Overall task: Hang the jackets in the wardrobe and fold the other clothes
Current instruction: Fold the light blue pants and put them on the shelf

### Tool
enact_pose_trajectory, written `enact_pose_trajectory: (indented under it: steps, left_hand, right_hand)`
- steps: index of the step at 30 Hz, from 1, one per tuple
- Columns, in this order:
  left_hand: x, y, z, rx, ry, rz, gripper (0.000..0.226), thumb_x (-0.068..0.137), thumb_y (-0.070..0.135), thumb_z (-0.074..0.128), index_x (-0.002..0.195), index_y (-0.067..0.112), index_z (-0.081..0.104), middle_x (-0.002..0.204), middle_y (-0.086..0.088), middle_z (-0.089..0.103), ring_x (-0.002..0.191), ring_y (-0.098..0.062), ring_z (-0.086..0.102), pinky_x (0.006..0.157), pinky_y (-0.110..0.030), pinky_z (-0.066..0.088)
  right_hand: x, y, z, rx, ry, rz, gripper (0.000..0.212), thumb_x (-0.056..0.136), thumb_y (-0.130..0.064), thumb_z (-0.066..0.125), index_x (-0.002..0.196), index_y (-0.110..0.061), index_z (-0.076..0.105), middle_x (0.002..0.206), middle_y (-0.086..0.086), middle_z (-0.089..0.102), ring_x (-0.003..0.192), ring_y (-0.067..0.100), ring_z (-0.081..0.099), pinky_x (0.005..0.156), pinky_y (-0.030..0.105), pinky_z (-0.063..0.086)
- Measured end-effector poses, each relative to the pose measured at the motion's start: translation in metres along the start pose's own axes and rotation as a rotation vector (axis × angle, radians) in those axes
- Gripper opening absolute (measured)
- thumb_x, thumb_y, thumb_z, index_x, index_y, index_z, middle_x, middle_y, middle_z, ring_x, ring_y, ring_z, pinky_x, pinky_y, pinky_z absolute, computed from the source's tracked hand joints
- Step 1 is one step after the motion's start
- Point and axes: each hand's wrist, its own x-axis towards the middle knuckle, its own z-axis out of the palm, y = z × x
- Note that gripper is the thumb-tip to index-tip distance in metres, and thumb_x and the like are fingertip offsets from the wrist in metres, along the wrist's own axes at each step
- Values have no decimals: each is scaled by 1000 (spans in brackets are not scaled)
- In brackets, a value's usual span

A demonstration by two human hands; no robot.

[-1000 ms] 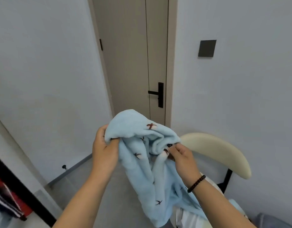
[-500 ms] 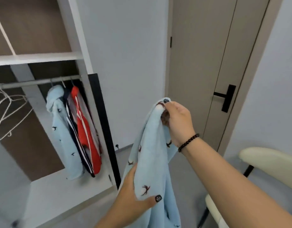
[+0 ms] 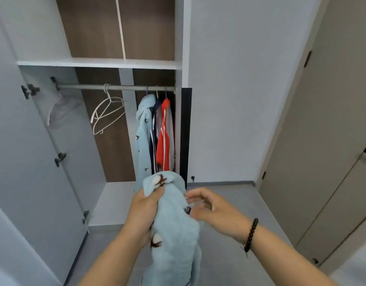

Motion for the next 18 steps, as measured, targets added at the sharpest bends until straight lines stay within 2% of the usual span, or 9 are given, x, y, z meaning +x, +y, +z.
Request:
enact_pose_trajectory:
  steps: [2,5,7,9,11,12,15,17,18]
  left_hand:
    - [-5,-3,7,-110,91,-52,17,94,23,61,105,13,69,95,-9,76,87,-23,73,78,-38,57]
    - [-14,-10,10,-324,171,-85,27,94,22,61,119,11,65,110,-13,72,102,-29,69,94,-47,52]
    - [-22,-12,10,-422,192,-66,33,94,19,61,125,12,62,117,-12,70,107,-28,67,97,-46,50]
    - [-29,-12,7,-410,189,-47,31,93,16,61,124,15,63,117,-8,70,107,-25,67,97,-44,50]
    - [-40,-10,2,-250,175,-62,25,92,14,62,115,21,69,106,-2,74,99,-19,70,89,-40,54]
    - [-46,-8,-2,-123,157,-79,22,91,14,62,109,23,71,98,0,76,91,-16,72,80,-36,56]
    - [-63,4,-16,327,141,-125,16,90,22,61,80,15,71,67,-3,74,62,-16,71,53,-26,52]
    - [-68,12,-26,834,193,-92,27,89,37,61,74,15,61,65,3,71,62,-14,68,55,-24,50]
    - [-69,13,-30,1045,256,24,19,86,39,62,81,21,59,75,9,70,70,-9,66,62,-25,50]
  right_hand:
    - [-13,15,8,9,-145,32,57,66,-52,77,117,-44,53,114,-28,61,107,-8,57,88,15,48]
    - [-26,36,15,2,-170,37,75,64,-48,83,127,-46,42,118,-26,59,107,-10,56,88,16,49]
    - [-33,52,23,-103,-171,-18,75,70,-38,83,129,-45,38,123,-26,55,108,-12,53,87,10,45]
    - [-30,61,39,-152,-119,-38,62,81,-25,73,136,-28,43,126,-26,52,109,-15,50,90,6,41]
    - [-23,66,45,-147,33,-136,41,94,-4,51,131,13,45,125,-29,53,106,-23,44,94,4,37]
    - [-19,63,45,-142,123,-204,31,95,0,43,117,20,51,118,-32,56,99,-26,46,91,3,37]
    - [-14,24,32,-25,172,-230,17,95,0,48,101,-6,62,101,-4,67,86,-7,59,81,11,47]
    - [-9,-5,18,24,151,-259,18,92,3,48,99,-4,63,99,7,68,86,4,61,81,20,50]
    - [-7,-17,15,4,119,-291,19,90,5,47,99,-1,64,98,10,68,87,7,61,83,23,51]
